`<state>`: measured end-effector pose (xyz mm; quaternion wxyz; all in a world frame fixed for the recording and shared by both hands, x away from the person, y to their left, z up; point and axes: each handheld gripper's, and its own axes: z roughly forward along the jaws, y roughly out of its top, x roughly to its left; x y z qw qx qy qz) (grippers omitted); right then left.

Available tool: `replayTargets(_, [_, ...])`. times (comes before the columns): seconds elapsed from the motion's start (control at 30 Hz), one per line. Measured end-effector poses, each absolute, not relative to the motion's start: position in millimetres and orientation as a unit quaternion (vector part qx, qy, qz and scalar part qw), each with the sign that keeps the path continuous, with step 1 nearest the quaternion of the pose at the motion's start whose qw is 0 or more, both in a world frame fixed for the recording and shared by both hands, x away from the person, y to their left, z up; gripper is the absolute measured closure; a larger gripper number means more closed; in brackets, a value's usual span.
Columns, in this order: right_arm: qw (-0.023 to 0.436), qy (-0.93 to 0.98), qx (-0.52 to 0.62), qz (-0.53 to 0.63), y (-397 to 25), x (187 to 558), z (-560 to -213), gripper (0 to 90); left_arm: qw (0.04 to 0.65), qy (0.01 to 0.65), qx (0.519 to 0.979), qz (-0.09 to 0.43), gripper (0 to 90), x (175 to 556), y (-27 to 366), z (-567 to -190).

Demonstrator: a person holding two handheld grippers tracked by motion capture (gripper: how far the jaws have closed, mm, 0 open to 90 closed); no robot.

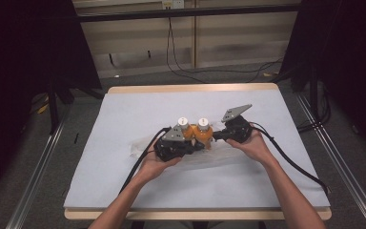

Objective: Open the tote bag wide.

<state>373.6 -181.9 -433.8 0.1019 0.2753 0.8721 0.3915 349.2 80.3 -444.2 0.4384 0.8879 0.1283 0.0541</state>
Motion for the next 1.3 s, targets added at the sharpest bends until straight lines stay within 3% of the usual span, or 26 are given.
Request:
replayTargets(0.9, [0.052, 0.867, 0.331, 0.370, -165, 411, -480, 90.0, 0.386, 0.123, 0.913, 0.051, 90.0, 336, 74, -474])
replayTargets(1.3, [0.065, 0.869, 0.342, 0.352, -159, 422, -480, 90.0, 0.371, 0.107, 0.922, 0.022, 90.0, 329, 73, -478])
